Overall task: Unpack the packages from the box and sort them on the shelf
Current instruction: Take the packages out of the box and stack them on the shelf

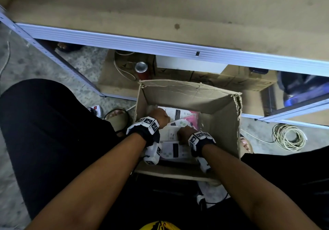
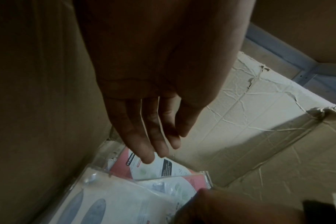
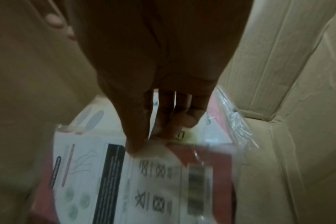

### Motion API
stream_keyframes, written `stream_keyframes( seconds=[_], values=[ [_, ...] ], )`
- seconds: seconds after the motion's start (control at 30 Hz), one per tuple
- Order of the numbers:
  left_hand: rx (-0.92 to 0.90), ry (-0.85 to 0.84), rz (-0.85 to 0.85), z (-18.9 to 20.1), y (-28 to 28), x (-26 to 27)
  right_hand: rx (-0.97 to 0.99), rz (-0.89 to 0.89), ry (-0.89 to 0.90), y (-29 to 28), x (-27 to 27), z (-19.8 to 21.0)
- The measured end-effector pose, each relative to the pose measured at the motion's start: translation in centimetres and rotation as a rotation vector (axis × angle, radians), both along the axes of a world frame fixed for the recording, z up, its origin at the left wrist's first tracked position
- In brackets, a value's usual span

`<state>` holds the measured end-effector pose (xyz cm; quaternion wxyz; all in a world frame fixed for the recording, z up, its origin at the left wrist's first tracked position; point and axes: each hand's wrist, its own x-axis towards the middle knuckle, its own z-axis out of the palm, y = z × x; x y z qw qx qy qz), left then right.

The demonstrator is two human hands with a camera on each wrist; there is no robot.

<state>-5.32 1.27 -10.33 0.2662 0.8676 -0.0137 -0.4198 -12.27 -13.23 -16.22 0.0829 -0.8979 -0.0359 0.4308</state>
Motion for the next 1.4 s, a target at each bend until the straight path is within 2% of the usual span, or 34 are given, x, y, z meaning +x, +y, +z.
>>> stream_keyframes(
  seconds=[0.1, 0.27, 0.4, 0.8, 1.0, 1.1, 1.23, 1.4],
  values=[
    [0.014, -0.013, -0.038, 0.7, 0.1, 0.1, 0.067, -0.076, -0.058, -0.1, 0.6, 0.5],
    [0.079, -0.074, -0.105, 1.5, 0.1, -0.3, 0.139, -0.098, -0.227, -0.5, 0.6, 0.4],
    [0.086, -0.063, -0.116, 1.6, 0.1, -0.4, 0.159, -0.119, -0.267, -1.1, 0.7, -0.2],
    [0.133, -0.079, -0.165, 1.2, 0.6, -0.4, 0.166, -0.192, -0.218, -1.5, -0.4, -0.6],
    [0.13, -0.09, -0.187, 0.7, 0.3, -0.2, 0.06, -0.198, -0.083, -1.9, -0.3, 0.6],
    [0.125, -0.078, -0.178, 0.4, 0.2, -0.2, 0.034, -0.148, -0.105, -3.1, -0.4, 1.6],
    [0.124, -0.057, -0.126, -0.4, 0.5, 0.1, 0.108, -0.147, -0.159, -5.1, 0.0, 3.7],
    [0.142, 0.019, -0.07, -1.4, 0.8, -0.3, -0.134, -0.203, -0.188, -6.2, 0.9, 6.3]
  ],
)
